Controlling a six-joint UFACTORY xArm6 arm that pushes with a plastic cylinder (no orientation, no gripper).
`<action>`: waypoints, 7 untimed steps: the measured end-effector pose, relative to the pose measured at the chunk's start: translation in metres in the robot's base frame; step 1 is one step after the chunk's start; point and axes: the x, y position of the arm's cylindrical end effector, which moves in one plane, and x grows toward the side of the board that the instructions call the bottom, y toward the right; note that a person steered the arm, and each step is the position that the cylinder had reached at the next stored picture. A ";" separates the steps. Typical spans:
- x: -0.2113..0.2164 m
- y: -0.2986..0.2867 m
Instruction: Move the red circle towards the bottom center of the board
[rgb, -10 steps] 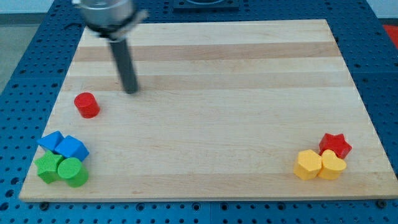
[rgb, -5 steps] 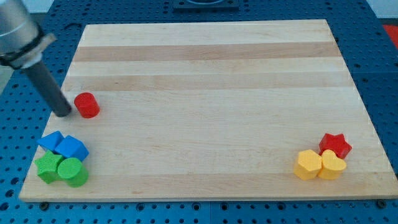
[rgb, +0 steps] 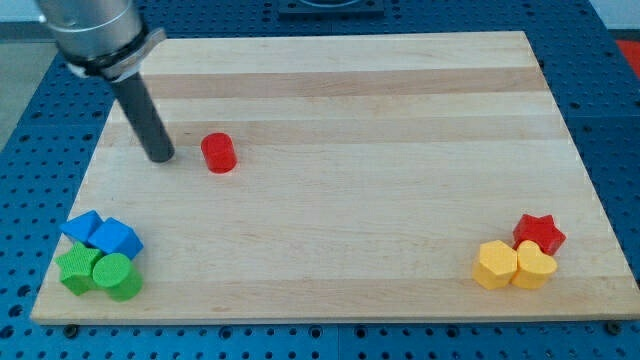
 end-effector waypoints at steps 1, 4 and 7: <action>0.002 0.058; 0.056 0.224; 0.075 0.237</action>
